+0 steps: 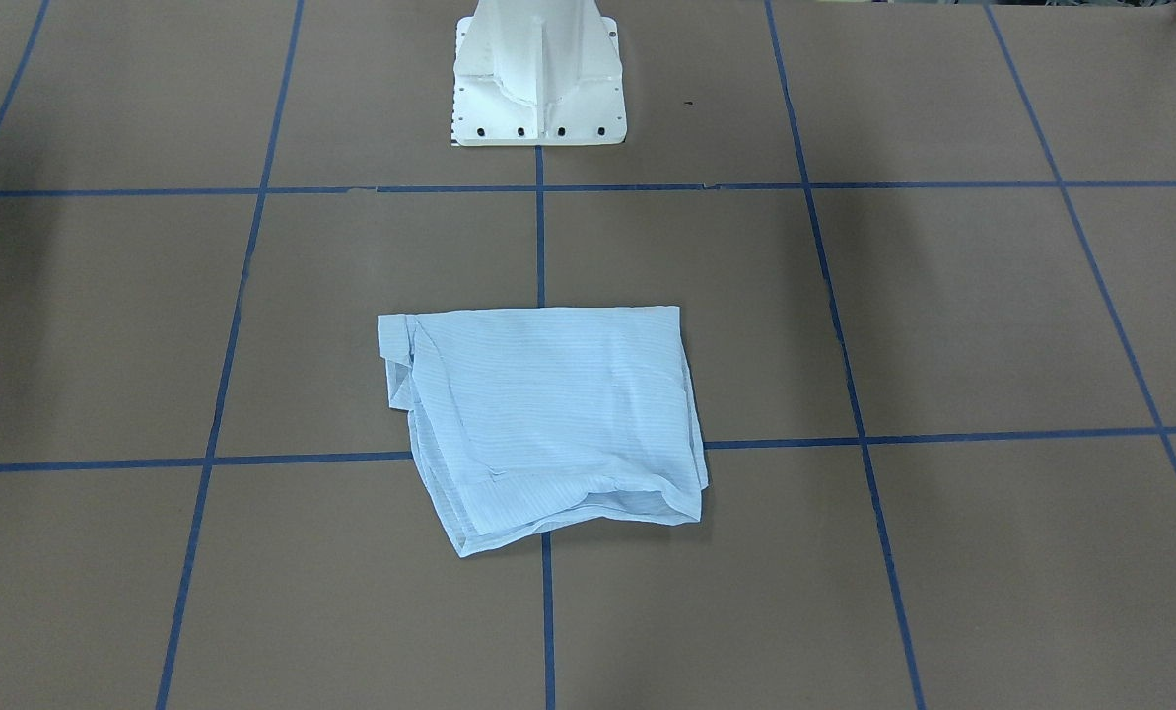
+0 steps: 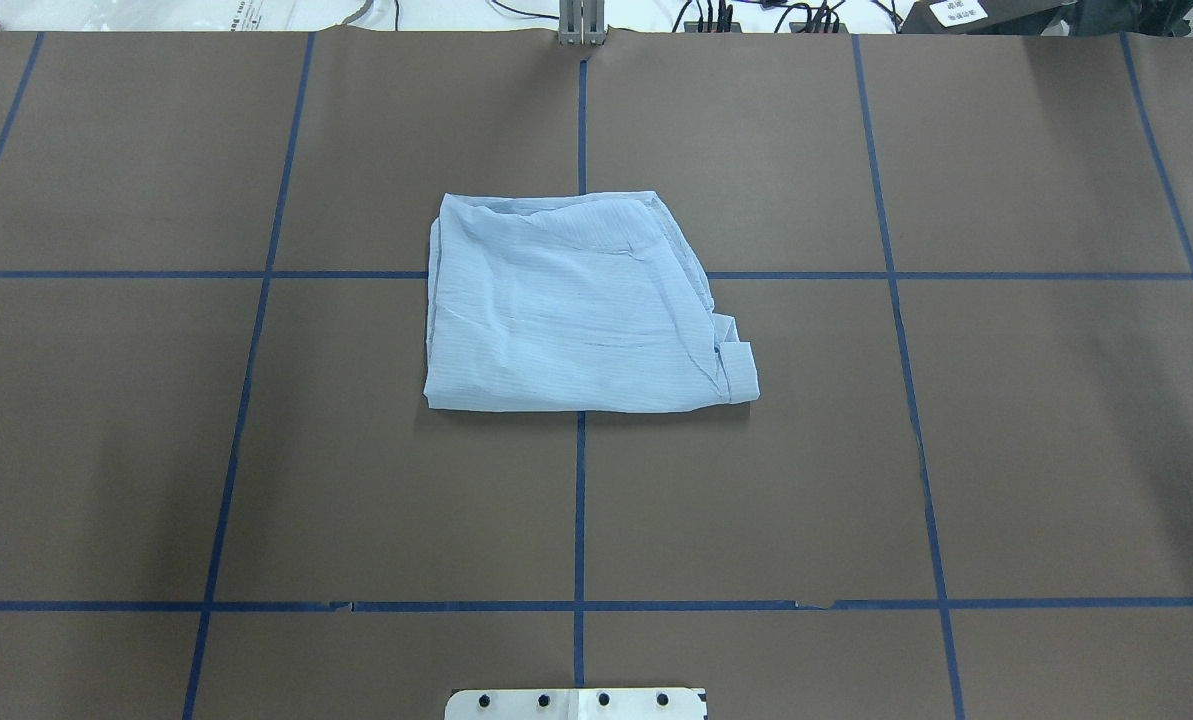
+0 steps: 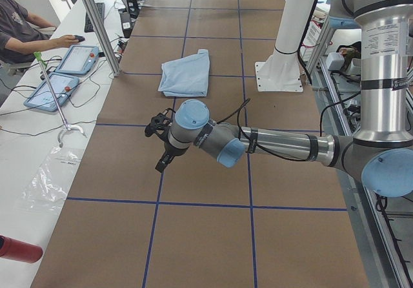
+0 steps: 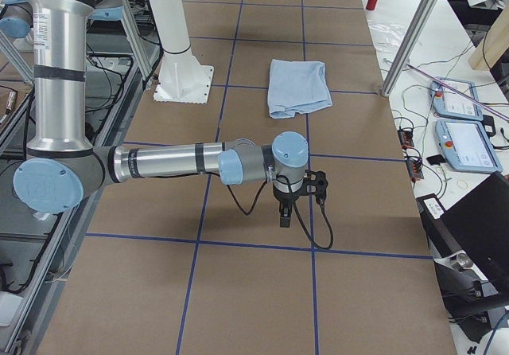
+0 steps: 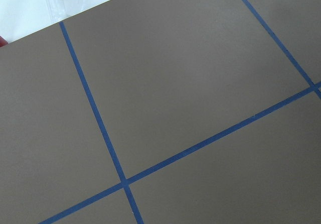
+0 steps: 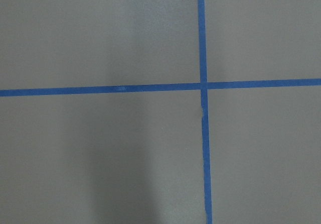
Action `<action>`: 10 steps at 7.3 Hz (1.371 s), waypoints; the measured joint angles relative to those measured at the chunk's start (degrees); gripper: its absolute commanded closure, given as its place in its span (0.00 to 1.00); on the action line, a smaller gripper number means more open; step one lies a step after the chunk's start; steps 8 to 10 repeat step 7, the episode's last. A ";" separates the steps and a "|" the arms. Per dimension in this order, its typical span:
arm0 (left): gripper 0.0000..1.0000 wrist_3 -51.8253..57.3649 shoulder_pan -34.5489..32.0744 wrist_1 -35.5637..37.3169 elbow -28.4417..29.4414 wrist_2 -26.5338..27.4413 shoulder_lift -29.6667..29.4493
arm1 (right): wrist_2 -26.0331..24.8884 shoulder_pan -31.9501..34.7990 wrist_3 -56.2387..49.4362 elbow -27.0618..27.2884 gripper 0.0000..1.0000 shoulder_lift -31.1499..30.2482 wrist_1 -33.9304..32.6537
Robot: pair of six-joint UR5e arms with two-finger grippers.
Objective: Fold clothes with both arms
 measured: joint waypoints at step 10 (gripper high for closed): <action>0.00 -0.08 0.00 -0.17 0.58 -0.35 0.17 | -0.40 -0.16 0.03 -0.45 0.00 0.11 0.03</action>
